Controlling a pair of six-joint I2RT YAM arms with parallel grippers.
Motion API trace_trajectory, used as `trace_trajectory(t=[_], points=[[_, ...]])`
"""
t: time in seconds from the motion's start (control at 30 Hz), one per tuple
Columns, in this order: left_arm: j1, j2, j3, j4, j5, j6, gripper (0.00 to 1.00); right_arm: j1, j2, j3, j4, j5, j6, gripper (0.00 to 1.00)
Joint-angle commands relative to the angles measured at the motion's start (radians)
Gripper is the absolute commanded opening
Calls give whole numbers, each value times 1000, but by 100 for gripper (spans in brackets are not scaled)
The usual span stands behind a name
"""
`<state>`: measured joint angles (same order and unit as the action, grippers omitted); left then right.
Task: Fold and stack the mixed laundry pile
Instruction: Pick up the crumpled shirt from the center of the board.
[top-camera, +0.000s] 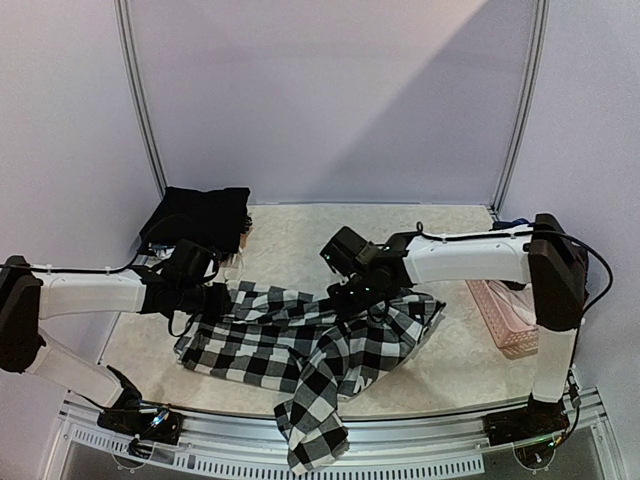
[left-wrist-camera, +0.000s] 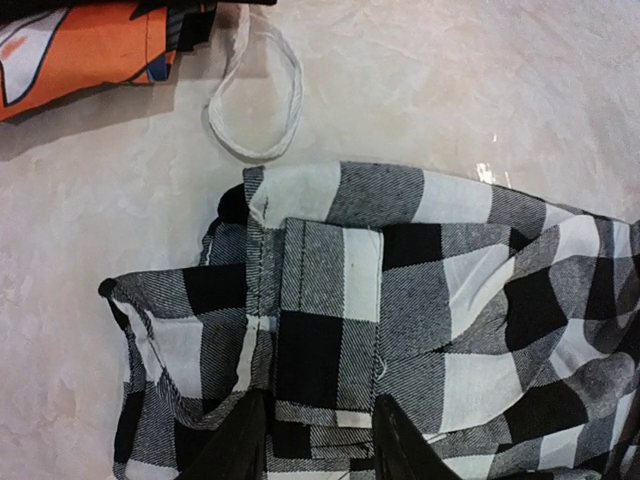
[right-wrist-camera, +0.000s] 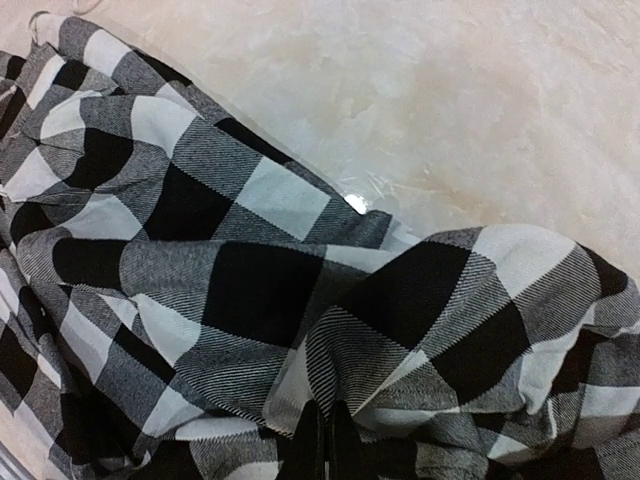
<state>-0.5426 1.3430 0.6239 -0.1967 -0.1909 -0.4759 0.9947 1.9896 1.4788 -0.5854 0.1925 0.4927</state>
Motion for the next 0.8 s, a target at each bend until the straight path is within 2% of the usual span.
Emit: trace_trajectory(t=[0.0, 0.17, 0.33, 0.47, 0.77], points=[[16, 14, -10, 35, -4, -8, 38, 3, -129, -57, -23, 74, 9, 0], [16, -13, -21, 27, -14, -8, 40, 1, -240, -123, -70, 198, 30, 0], [16, -19, -21, 25, -7, -8, 41, -4, -457, -325, -82, 415, 196, 0], [9, 2, -40, 80, 71, -7, 40, -5, -616, -506, 25, 341, 261, 0], [-153, 41, -32, 198, 160, 60, 44, -4, -630, -592, 41, 312, 287, 0]])
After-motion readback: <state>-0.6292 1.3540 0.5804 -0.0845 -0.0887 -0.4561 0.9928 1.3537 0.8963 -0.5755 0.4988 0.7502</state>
